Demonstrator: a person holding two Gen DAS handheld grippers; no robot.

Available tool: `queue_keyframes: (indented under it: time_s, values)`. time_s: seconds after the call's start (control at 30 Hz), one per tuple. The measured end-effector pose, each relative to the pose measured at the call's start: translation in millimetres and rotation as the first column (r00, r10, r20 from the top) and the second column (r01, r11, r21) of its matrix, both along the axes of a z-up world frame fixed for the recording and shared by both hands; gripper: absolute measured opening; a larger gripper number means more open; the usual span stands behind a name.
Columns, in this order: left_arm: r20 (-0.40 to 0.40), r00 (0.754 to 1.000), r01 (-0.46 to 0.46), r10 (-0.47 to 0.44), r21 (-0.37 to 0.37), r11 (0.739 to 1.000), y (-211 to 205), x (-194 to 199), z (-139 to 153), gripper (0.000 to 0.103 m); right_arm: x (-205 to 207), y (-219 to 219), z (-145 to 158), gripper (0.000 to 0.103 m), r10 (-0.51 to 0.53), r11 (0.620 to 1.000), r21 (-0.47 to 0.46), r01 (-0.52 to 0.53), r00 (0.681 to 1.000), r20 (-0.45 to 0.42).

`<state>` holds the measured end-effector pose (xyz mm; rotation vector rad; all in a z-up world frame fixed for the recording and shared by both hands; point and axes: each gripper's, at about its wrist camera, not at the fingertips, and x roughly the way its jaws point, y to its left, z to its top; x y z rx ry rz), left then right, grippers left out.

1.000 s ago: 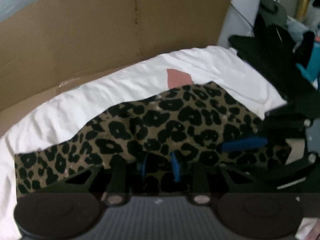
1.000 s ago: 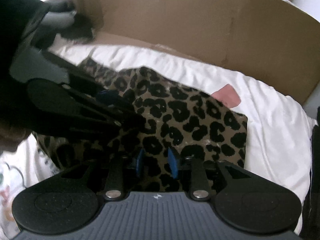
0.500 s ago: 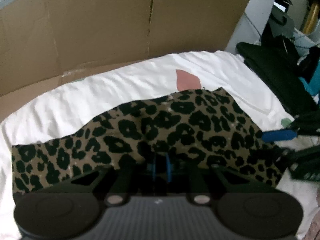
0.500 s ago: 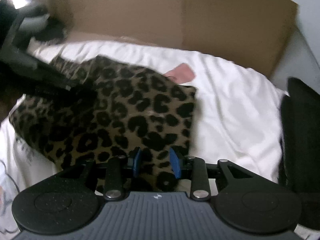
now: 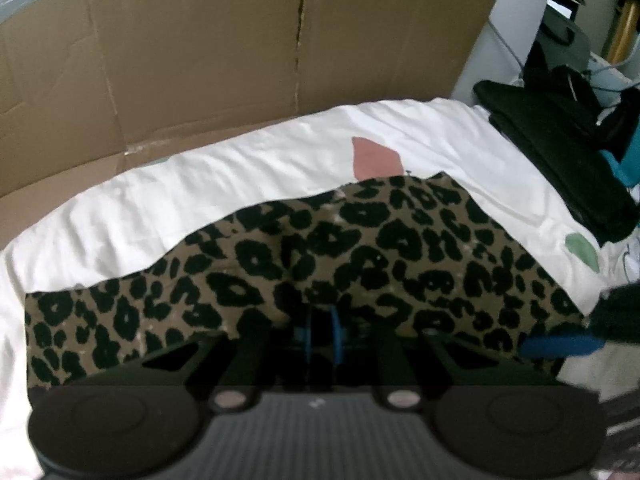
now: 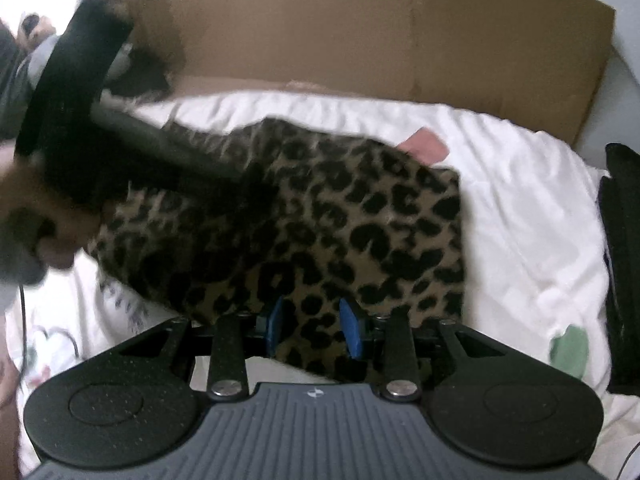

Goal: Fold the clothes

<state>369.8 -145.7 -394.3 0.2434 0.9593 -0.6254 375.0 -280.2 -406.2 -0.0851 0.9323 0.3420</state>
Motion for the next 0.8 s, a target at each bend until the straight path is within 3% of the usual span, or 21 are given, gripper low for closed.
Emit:
queue_keyframes:
  time_s: [0.23,0.73,0.8]
  values:
    - [0.011,1.0,0.013,-0.013,0.014,1.0,-2.4,0.1,-0.7,0.013,-9.5,-11.0,-8.4,0.038,0.03,0.997,-0.077,-0.028,0.999,0.023]
    - [0.059,0.998,0.023,-0.026,0.052,0.998,-8.7,-10.7,9.5,0.013,-6.6,-31.1,-11.0,0.038,-0.064,0.997,-0.043,0.063,0.998,-0.026]
    - [0.085,0.996,0.031,-0.037,0.069,0.997,-12.5,-20.5,15.7,0.029,-5.9,-30.9,-12.1,0.038,-0.072,0.997,-0.038,0.071,0.997,-0.029]
